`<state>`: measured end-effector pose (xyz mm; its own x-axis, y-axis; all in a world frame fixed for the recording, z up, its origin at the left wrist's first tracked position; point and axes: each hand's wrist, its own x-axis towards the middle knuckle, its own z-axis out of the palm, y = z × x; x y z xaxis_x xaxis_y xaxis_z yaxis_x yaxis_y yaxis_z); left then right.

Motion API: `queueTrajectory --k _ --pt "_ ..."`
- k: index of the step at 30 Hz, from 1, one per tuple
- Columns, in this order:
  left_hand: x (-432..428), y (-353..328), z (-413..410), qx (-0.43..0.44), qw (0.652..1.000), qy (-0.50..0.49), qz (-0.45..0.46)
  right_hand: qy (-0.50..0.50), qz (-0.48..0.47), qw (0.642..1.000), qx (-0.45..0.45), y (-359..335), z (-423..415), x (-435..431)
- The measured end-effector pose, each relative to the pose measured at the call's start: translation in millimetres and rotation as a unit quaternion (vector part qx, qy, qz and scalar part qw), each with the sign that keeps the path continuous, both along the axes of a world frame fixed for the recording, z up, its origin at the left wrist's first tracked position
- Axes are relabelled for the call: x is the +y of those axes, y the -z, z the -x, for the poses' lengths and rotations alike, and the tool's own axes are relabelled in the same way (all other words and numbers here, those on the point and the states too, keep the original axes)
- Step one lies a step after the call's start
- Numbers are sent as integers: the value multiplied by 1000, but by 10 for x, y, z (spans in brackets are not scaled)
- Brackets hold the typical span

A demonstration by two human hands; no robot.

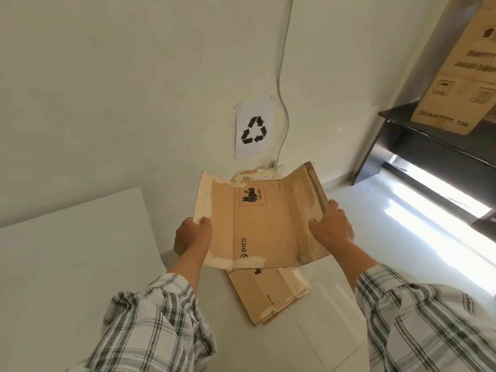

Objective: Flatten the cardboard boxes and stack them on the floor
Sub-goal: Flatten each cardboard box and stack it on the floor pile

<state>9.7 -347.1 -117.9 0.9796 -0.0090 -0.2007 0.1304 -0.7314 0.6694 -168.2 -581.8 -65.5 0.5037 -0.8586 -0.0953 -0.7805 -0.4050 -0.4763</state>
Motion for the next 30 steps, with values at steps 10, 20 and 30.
queueTrajectory --k 10,20,30 --pt "-1189 547 288 37 988 -143 -38 -166 -47 981 85 776 -619 -1451" --pt "-1889 2039 126 68 975 -202 -59 -244 -51 960 128 2340 -1252 -2258" --pt "-2250 5053 128 82 973 -201 -77 -246 -86 951 164 5480 -1263 -2588"
